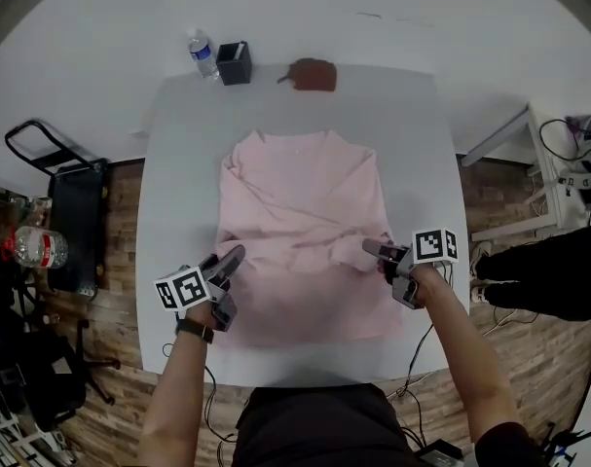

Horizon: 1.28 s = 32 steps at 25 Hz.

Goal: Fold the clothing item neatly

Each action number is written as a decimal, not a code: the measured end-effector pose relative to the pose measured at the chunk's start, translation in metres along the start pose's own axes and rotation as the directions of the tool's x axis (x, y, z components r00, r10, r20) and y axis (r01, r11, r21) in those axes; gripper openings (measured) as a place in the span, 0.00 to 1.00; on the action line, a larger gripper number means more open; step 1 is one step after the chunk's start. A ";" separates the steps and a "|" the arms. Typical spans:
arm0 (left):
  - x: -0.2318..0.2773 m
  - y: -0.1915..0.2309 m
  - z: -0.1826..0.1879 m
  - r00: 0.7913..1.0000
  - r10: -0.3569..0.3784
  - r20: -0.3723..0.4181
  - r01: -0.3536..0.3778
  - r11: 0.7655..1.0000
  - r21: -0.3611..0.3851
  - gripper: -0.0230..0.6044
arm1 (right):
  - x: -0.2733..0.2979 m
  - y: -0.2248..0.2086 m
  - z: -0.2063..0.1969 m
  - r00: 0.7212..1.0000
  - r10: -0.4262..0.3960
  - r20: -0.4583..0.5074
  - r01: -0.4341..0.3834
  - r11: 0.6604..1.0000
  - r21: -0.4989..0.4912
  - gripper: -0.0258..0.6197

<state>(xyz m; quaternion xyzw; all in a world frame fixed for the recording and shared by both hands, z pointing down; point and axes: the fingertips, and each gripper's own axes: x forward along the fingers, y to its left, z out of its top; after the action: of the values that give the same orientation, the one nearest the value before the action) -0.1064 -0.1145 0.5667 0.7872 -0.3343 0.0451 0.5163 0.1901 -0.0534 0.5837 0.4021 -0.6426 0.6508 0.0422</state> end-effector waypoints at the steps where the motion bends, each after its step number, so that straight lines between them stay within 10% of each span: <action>1: 0.001 0.007 -0.003 1.000 0.021 -0.004 -0.021 0.999 -0.037 0.34 | 0.003 -0.009 -0.009 0.999 -0.026 -0.046 0.026 1.000 0.009 0.31; 9: -0.024 0.009 -0.040 0.988 -0.031 -0.154 0.018 0.996 -0.086 0.34 | -0.025 -0.011 -0.038 0.999 -0.037 -0.002 0.037 0.995 -0.088 0.31; 16: -0.059 0.024 -0.007 0.998 0.021 -0.057 -0.026 0.996 -0.085 0.36 | -0.022 0.017 -0.057 0.999 -0.025 0.035 0.035 0.945 -0.326 0.31; 22: -0.063 -0.025 -0.044 0.988 0.020 -0.152 0.026 0.955 0.295 0.36 | -0.017 0.034 -0.105 0.993 -0.119 -0.013 0.081 0.749 -0.657 0.31; 25: -0.055 -0.050 -0.079 0.978 -0.008 -0.209 0.099 0.899 0.426 0.36 | -0.019 0.040 -0.109 0.995 -0.087 0.049 0.098 0.765 -0.637 0.31; 29: -0.057 -0.059 -0.121 0.963 -0.031 -0.267 0.149 0.888 0.435 0.36 | -0.034 0.033 -0.069 0.960 -0.120 0.253 0.242 0.809 -0.535 0.31; 32: -0.050 -0.058 -0.142 0.950 -0.007 -0.313 0.154 0.880 0.449 0.36 | -0.046 0.029 -0.045 0.916 -0.201 0.347 0.380 0.712 -0.591 0.31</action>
<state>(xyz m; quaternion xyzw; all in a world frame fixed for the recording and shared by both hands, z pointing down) -0.0727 0.0435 0.5665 0.8854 -0.1971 0.2225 0.3574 0.1834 0.0021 0.5408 0.5402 -0.7549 0.3154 0.1972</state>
